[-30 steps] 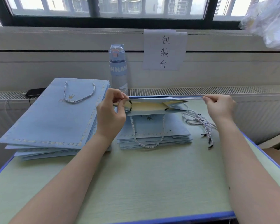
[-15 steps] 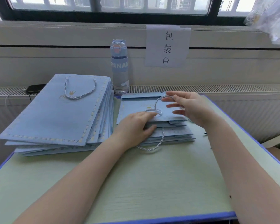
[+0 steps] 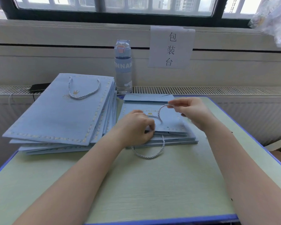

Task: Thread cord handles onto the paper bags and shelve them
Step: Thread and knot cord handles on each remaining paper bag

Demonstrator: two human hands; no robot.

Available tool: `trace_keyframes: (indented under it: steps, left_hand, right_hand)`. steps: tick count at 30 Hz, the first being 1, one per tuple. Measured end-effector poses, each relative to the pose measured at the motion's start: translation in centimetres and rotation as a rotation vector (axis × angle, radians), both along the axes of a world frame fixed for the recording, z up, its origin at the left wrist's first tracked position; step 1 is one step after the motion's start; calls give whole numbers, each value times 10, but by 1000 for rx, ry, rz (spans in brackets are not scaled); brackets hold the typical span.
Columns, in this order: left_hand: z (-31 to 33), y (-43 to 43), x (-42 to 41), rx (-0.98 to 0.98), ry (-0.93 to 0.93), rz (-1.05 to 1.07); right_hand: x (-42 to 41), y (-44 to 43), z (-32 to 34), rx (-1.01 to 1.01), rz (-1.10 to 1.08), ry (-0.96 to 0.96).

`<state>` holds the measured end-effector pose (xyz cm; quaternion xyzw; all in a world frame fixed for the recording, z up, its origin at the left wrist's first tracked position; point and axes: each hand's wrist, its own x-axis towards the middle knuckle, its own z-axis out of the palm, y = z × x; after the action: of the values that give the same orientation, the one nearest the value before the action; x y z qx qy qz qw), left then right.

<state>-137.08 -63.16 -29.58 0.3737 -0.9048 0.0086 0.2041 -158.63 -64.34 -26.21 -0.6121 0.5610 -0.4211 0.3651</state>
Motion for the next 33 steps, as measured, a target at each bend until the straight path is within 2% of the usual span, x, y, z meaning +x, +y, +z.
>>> trace_keyframes:
  steps: [8, 13, 19, 24, 28, 33]
  left_hand:
    - [-11, 10, -20, 80, 105, -80]
    - [-15, 6, -21, 66, 79, -86]
    - [-19, 1, -20, 1, 95, -81]
    - [-20, 3, -21, -129, 12, -55]
    - [-21, 4, -23, -202, -25, -18]
    - [-20, 3, -23, -164, -3, -11]
  right_hand:
    - [0, 1, -1, -20, -17, 103]
    - [7, 2, -3, -79, -45, 391]
    - [6, 5, -1, -33, -47, 290]
    - [6, 7, 1, 73, 123, 267]
    - [4, 8, 3, 66, 203, 373]
    - [9, 7, -3, -18, 164, 533]
